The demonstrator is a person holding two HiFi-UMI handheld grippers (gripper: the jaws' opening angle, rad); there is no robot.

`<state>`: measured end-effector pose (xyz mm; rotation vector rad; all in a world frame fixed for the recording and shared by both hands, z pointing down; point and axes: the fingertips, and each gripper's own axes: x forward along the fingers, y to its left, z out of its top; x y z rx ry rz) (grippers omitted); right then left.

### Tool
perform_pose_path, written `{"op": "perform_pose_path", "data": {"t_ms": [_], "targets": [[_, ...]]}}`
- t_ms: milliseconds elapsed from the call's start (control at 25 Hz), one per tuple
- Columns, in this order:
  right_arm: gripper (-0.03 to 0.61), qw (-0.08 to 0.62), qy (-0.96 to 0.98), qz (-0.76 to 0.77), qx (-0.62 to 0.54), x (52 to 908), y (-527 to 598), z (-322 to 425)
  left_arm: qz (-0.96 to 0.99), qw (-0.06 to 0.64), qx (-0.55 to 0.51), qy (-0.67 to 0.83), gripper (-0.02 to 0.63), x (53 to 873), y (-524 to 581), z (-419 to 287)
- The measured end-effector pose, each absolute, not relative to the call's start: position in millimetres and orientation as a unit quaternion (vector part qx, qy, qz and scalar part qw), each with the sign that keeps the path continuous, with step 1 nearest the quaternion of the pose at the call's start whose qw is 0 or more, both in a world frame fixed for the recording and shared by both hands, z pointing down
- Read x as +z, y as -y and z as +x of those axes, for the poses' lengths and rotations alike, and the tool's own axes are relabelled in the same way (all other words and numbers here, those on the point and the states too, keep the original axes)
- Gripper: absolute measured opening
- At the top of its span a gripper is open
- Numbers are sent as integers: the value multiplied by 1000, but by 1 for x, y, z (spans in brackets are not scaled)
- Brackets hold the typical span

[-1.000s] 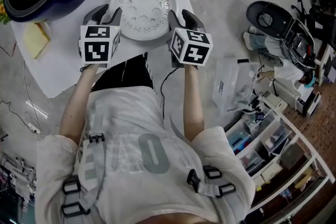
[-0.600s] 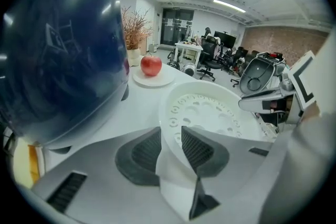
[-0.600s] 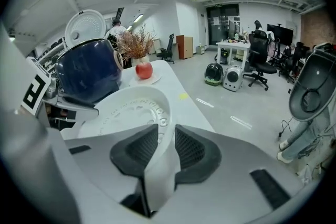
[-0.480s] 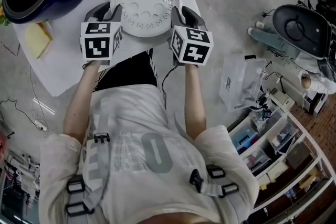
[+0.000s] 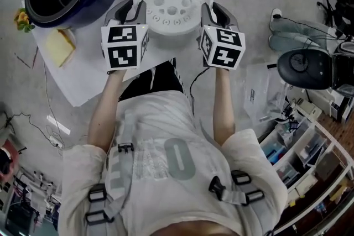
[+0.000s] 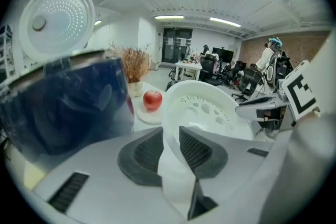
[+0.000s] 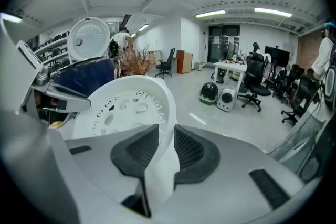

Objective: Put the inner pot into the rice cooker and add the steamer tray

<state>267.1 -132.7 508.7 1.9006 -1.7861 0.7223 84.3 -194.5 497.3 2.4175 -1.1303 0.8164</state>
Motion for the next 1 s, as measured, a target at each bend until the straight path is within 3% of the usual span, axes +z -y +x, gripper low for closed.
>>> {"op": "perform_pose_path", "data": {"t_ms": [480, 720, 1000], "targets": [[89, 160, 696, 690, 122, 359, 199, 269, 865, 96, 168, 463, 97, 354, 231, 76], [91, 140, 748, 645, 67, 307, 256, 220, 838, 50, 128, 528, 94, 295, 265, 25], [89, 143, 804, 575, 47, 289, 306, 131, 798, 59, 121, 587, 92, 280, 282, -64]]}}
